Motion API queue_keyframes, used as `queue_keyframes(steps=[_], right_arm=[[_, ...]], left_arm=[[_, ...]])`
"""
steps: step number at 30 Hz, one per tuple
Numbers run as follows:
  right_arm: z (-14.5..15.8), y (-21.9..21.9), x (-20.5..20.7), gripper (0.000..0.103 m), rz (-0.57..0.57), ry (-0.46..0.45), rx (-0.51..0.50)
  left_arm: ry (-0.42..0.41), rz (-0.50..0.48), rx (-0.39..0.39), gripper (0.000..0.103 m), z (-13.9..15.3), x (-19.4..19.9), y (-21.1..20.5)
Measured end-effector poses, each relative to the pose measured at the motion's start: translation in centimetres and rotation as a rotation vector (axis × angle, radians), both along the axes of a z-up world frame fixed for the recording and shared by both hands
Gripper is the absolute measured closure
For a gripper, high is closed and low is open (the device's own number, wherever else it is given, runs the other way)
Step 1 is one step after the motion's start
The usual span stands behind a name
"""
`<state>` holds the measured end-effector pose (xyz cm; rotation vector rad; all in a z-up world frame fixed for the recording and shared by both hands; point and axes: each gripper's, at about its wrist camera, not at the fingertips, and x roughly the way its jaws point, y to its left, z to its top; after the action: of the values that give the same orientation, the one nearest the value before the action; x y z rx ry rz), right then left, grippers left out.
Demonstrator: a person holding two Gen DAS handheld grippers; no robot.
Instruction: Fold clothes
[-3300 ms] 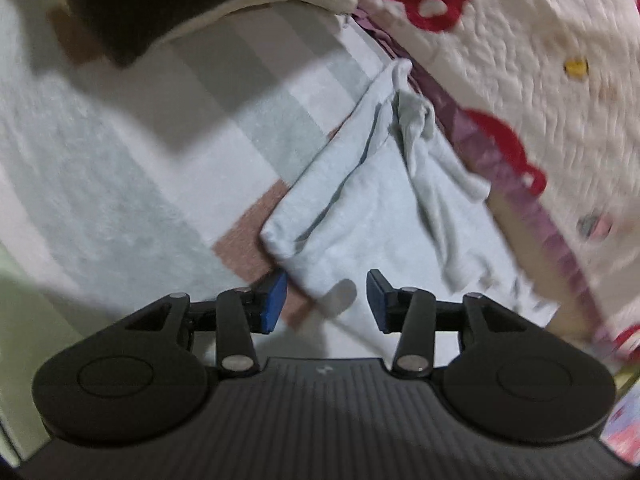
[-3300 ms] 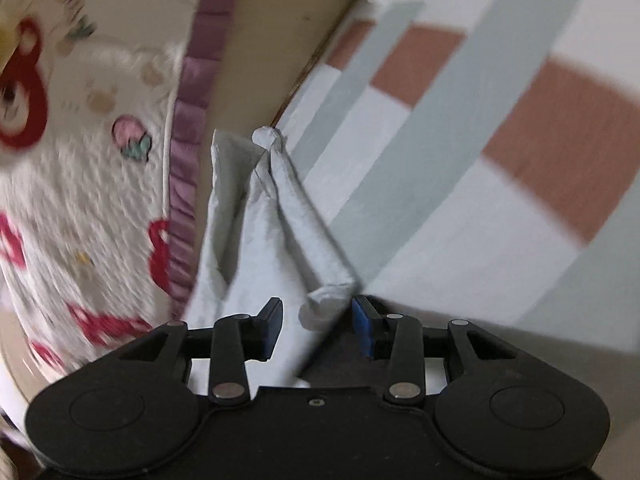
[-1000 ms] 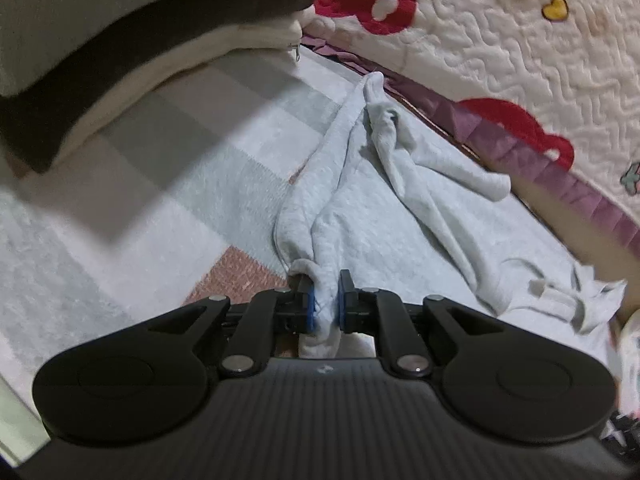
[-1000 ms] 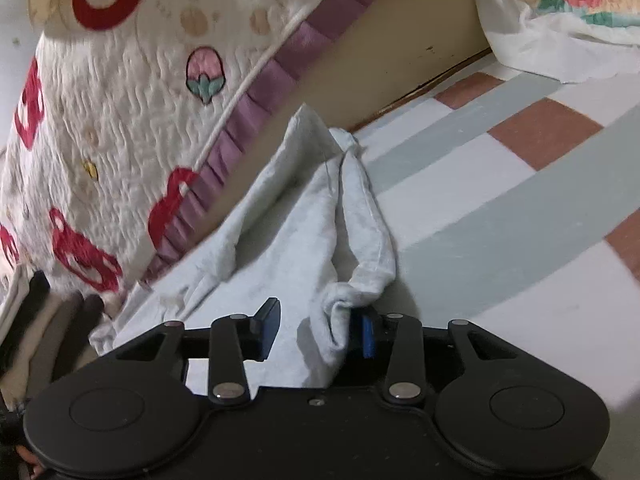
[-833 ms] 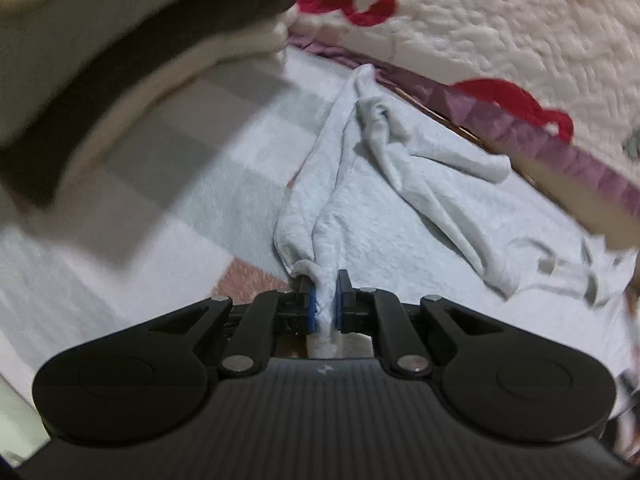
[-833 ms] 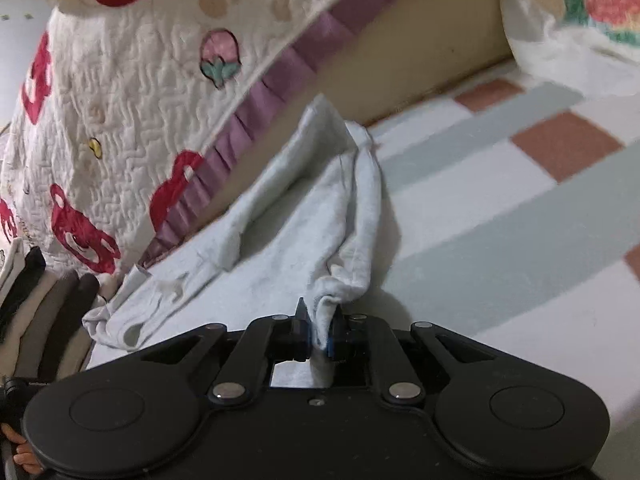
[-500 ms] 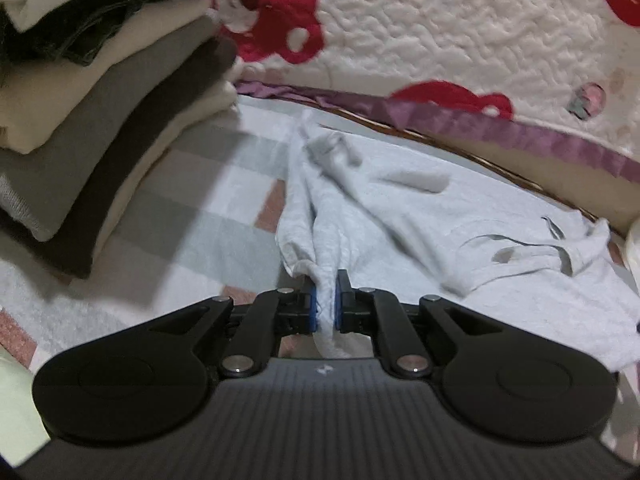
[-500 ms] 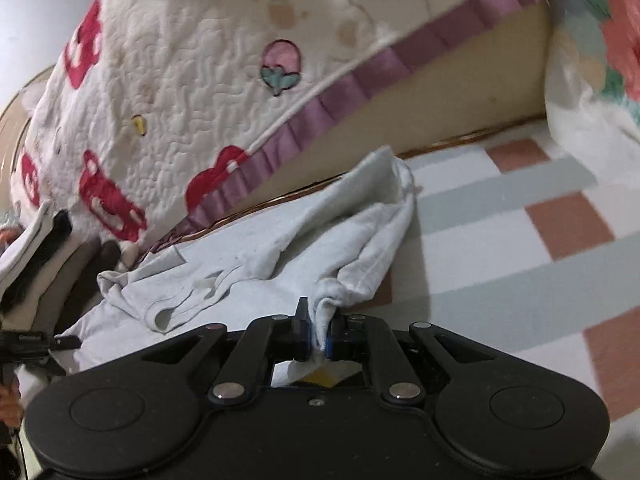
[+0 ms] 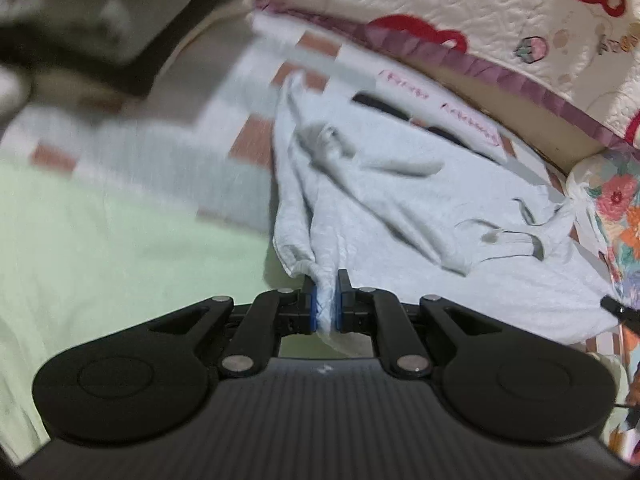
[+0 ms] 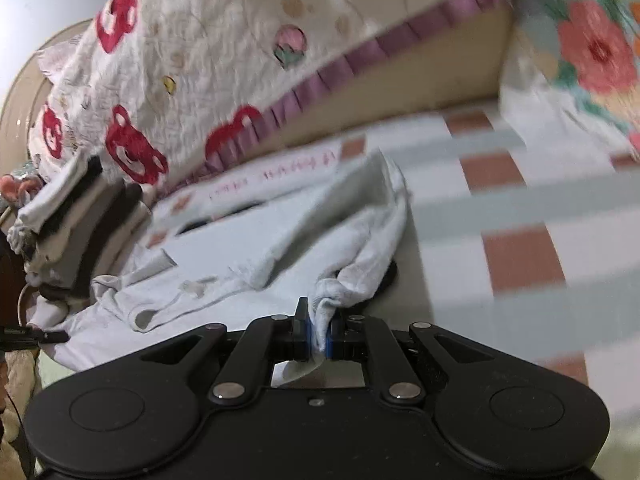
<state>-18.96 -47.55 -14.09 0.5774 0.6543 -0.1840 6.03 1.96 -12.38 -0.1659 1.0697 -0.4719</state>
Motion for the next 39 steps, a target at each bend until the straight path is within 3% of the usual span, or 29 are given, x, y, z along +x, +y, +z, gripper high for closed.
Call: queue_keyframes(steps=[2,7,12,14,17,20,23,26,29,32,36,39], right_arm=[[-0.6,0.1,-0.6,0.095,-0.037,-0.012,0.045],[-1.3,0.7,-0.5,0.095,-0.052,0.014,0.006],[-1.5,0.5,-0.9,0.095,-0.055,0.024,0.013],[-1.6,0.7,-1.1,0.095,-0.058,0.026,-0.001],[-1.8,1.3,-0.9,0.095,-0.055,0.059,-0.065],[-1.8,3.1,-0.8,0.091,-0.059,0.145,-0.236],[-0.7,4.4,-1.6,0.086,-0.057,0.159,-0.398],[0.7,4.6,-2.9,0.086,-0.107,0.138,-0.493],[2.1,4.0,-3.5,0.082,-0.141,0.075,-0.444],[3.5,4.5,-2.7,0.080,-0.057,0.018,-0.396],[4.3,5.5,-0.2,0.061,0.067,-0.020,-0.372],[3.0,6.2,2.4,0.060,0.077,-0.007,-0.332]], left_arm=[[0.009,0.018,-0.003,0.095,-0.6,0.0,0.2],[-0.012,-0.014,0.043,0.095,-0.9,-0.4,-0.3],[-0.026,0.006,0.026,0.094,0.3,-0.9,0.1],[-0.040,0.013,0.076,0.094,0.9,-1.2,-0.2],[-0.062,0.024,0.157,0.093,1.8,-1.6,-0.6],[-0.168,-0.009,0.227,0.093,5.3,-2.4,-1.8],[-0.262,-0.052,0.225,0.090,9.7,-2.3,-3.7],[-0.309,-0.118,0.193,0.080,12.5,-0.6,-6.8],[-0.269,-0.130,0.183,0.080,12.0,1.9,-9.7],[-0.287,-0.201,0.149,0.078,12.1,1.7,-12.2],[-0.349,-0.284,0.216,0.074,12.5,0.3,-13.7],[-0.368,-0.261,0.224,0.074,12.6,0.4,-12.2]])
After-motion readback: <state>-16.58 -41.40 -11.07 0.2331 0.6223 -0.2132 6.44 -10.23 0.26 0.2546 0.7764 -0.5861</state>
